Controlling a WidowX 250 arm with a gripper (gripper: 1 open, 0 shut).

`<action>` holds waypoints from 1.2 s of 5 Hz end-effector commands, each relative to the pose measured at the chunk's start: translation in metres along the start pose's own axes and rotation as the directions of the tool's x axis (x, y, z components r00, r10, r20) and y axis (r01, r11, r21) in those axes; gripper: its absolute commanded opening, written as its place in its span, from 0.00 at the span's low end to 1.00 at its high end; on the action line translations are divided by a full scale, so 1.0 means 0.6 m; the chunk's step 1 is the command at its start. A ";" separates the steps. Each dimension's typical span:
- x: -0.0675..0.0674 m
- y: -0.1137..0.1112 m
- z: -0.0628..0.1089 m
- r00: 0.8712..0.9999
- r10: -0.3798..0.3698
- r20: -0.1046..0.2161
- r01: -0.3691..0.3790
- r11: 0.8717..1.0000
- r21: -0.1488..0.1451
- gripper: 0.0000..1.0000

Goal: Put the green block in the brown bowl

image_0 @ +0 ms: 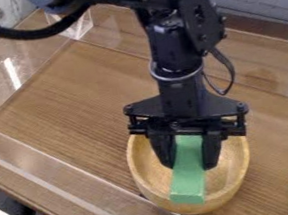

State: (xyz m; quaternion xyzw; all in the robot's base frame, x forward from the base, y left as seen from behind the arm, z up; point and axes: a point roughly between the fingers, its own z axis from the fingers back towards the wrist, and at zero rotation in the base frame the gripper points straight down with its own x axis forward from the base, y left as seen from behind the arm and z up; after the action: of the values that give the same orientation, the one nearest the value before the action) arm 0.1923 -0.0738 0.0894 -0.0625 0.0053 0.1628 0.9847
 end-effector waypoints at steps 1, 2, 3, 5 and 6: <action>0.009 0.002 0.005 0.999 0.027 0.027 -0.027 1.000 -0.007 0.00; 0.012 0.004 0.001 0.998 0.044 0.033 -0.044 0.999 -0.001 0.00; 0.014 0.006 0.000 0.998 0.062 0.030 -0.061 0.998 -0.002 1.00; 0.026 0.016 0.008 0.993 0.116 0.032 -0.116 0.993 -0.009 1.00; 0.037 0.021 0.011 0.989 0.142 0.035 -0.142 0.990 -0.015 1.00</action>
State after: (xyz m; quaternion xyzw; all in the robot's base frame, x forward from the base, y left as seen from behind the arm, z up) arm 0.2009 -0.0539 0.0850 -0.0568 0.0079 0.2323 0.9709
